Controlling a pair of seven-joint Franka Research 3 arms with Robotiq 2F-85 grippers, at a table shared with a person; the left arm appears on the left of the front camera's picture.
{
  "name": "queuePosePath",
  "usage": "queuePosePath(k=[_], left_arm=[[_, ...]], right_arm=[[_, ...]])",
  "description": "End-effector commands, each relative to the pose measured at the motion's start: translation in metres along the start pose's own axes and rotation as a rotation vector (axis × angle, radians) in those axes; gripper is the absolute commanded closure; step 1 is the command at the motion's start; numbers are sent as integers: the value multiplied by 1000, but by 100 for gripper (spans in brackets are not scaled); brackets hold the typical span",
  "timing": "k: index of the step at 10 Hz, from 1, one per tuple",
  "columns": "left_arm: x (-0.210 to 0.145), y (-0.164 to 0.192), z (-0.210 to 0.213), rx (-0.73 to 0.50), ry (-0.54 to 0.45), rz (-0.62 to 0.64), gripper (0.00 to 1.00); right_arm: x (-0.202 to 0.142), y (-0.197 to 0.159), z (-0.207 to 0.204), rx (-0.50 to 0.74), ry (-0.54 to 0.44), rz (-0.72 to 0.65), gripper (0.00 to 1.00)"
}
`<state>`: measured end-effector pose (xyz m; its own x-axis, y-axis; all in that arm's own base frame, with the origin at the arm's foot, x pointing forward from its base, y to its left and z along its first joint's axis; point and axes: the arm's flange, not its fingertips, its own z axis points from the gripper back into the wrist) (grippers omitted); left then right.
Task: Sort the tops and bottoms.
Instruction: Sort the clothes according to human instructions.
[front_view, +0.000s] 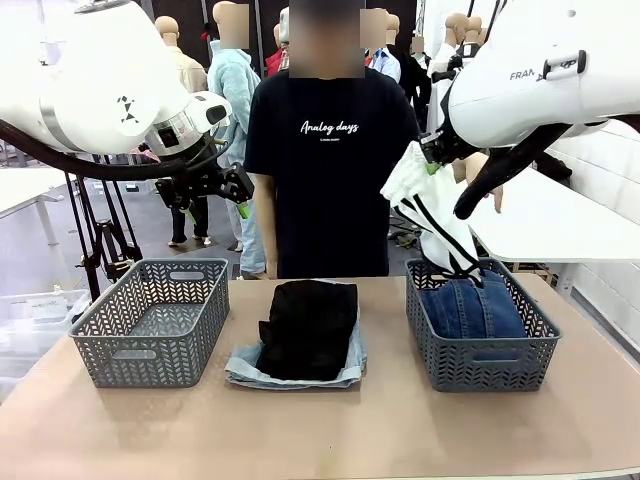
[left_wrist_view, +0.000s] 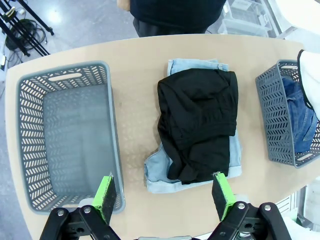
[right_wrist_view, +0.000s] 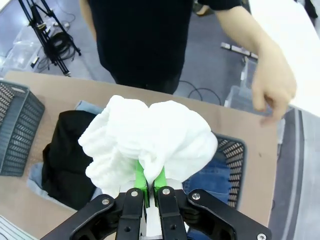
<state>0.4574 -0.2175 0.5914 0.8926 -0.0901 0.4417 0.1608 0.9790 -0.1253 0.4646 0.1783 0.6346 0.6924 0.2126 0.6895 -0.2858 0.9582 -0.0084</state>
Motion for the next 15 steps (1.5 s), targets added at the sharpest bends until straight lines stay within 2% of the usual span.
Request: queuePosePath(k=[1,3,5,7,9,11,12,15], left_arm=[[1,2,0,-1,-7,2,0],[1,2,0,-1,-7,2,0],[1,2,0,-1,-7,2,0],[1,2,0,-1,-7,2,0],[1,2,0,-1,-7,2,0],[1,2,0,-1,-7,2,0],[1,2,0,-1,-7,2,0],[1,2,0,-1,-7,2,0]], right_arm=[[5,4,1,16,-7,14,100],[1,6,2,7,-4,9,100],[-10,-27,-29,13,117,-84,100],[-45,-62,-76,14,259,-219,100],[-74,-86,-105,-4,345,-309,100],[-82,-96,-122,-62,419,-344,100],[-85,-98,-118,-18,364,-281,100],[-88,-102,-124,-31,387,-302,100]])
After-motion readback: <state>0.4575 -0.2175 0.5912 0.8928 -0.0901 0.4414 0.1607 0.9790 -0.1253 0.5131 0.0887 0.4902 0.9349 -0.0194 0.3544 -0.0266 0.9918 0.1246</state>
